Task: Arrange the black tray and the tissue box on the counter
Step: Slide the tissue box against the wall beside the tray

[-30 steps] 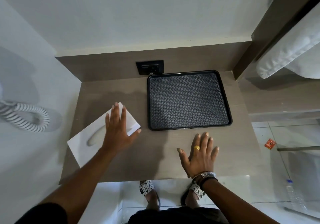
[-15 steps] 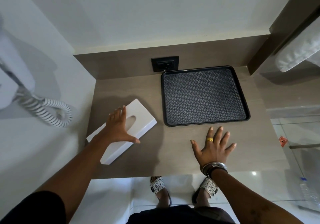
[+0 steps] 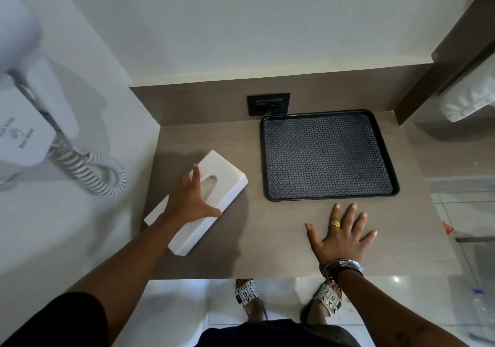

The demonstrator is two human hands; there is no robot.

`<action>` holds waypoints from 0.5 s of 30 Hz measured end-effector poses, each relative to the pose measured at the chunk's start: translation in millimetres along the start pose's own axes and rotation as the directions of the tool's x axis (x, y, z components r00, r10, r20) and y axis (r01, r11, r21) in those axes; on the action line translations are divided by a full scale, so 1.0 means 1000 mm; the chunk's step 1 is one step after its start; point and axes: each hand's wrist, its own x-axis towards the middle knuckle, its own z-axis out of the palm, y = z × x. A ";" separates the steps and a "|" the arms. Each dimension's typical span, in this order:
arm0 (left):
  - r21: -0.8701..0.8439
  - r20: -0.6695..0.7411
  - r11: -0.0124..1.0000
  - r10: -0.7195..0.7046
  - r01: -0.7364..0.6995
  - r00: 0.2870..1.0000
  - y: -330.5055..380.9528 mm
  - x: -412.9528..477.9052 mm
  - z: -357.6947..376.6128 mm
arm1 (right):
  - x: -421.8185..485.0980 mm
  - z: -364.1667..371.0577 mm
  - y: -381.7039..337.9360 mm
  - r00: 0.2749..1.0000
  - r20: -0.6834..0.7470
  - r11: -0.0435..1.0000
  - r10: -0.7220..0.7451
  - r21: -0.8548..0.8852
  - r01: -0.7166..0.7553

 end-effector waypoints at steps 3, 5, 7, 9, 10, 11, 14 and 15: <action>-0.168 -0.063 0.971 -0.180 0.167 0.982 0.003 0.010 -0.012 | 0.001 0.000 0.000 1.000 0.005 1.000 -0.002 -0.008 0.002; -0.247 -0.104 0.932 -0.297 0.265 0.949 0.004 0.022 -0.022 | 0.001 -0.001 0.000 1.000 0.010 1.000 -0.001 -0.013 0.001; -0.318 -0.116 0.888 -0.384 0.332 0.916 0.002 0.037 -0.031 | 0.001 0.000 0.000 1.000 0.012 1.000 0.003 -0.015 -0.003; -0.358 -0.122 0.858 -0.433 0.367 0.893 -0.003 0.053 -0.041 | 0.002 0.001 0.001 1.000 0.005 1.000 0.005 -0.012 -0.005; -0.362 -0.125 0.850 -0.451 0.383 0.884 -0.006 0.060 -0.046 | 0.002 0.001 0.001 1.000 0.001 1.000 0.004 -0.011 -0.004; -0.356 -0.124 0.846 -0.464 0.398 0.877 -0.009 0.066 -0.049 | 0.001 0.001 0.001 1.000 0.002 1.000 0.003 -0.009 -0.003; -0.308 -0.113 0.850 -0.479 0.427 0.871 -0.016 0.080 -0.053 | 0.002 0.005 0.002 1.000 -0.002 1.000 -0.002 -0.002 0.002; -0.295 -0.113 0.852 -0.481 0.433 0.869 -0.017 0.081 -0.051 | 0.002 0.005 0.003 1.000 -0.006 1.000 -0.004 0.003 0.004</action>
